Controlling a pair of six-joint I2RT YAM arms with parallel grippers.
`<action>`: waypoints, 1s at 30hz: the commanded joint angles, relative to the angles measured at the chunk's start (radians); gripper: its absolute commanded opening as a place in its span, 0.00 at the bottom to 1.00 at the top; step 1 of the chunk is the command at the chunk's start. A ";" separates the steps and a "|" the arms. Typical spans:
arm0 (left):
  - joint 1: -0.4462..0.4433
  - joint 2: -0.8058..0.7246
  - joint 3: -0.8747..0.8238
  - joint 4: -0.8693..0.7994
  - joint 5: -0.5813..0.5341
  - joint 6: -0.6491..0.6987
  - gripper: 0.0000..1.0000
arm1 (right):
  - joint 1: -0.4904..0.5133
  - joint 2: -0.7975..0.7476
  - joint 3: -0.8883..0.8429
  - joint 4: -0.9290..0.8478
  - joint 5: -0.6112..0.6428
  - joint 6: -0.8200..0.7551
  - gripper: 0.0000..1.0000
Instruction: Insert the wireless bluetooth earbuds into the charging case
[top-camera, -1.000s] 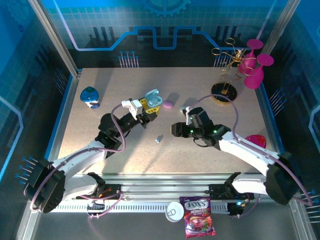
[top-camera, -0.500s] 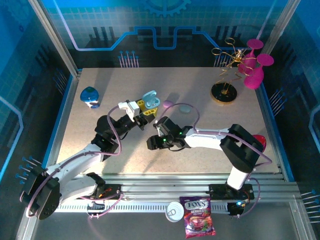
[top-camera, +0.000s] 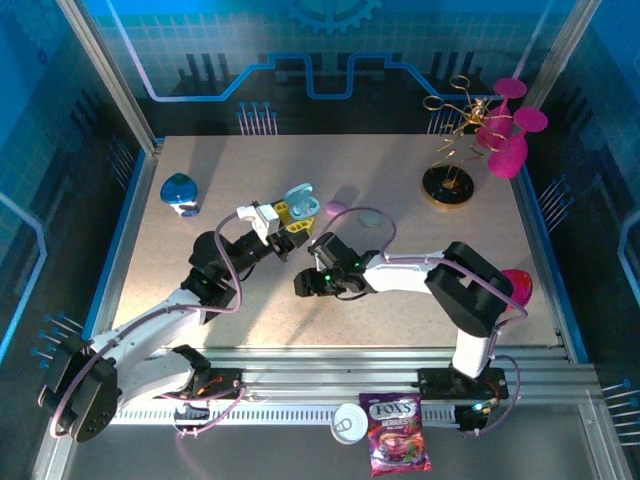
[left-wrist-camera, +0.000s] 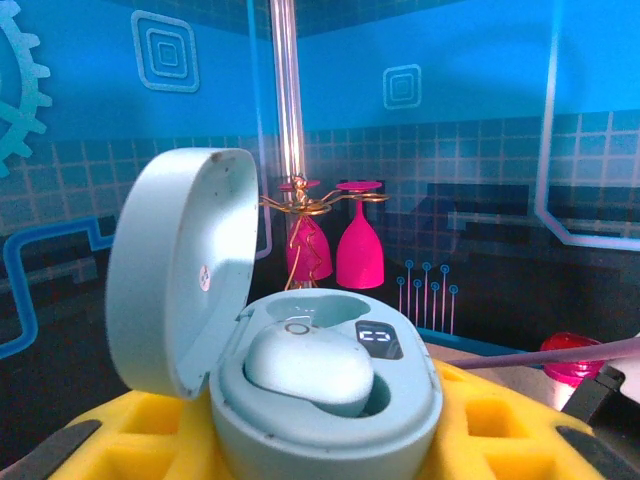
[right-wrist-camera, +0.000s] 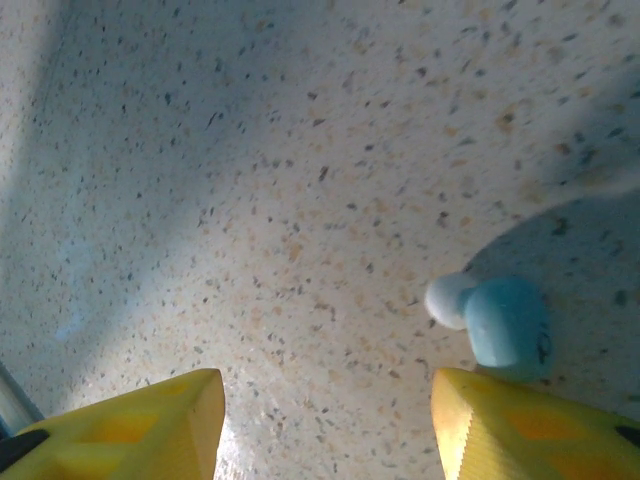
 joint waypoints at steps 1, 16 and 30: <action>0.002 -0.013 -0.006 0.013 0.002 0.011 0.31 | -0.018 -0.004 0.012 -0.003 0.033 -0.002 0.56; 0.002 -0.005 -0.008 0.017 0.001 0.009 0.31 | -0.075 0.058 0.093 -0.031 0.074 -0.059 0.56; 0.004 -0.043 -0.008 -0.044 -0.029 0.054 0.31 | -0.064 -0.005 0.167 -0.298 0.296 -0.222 0.56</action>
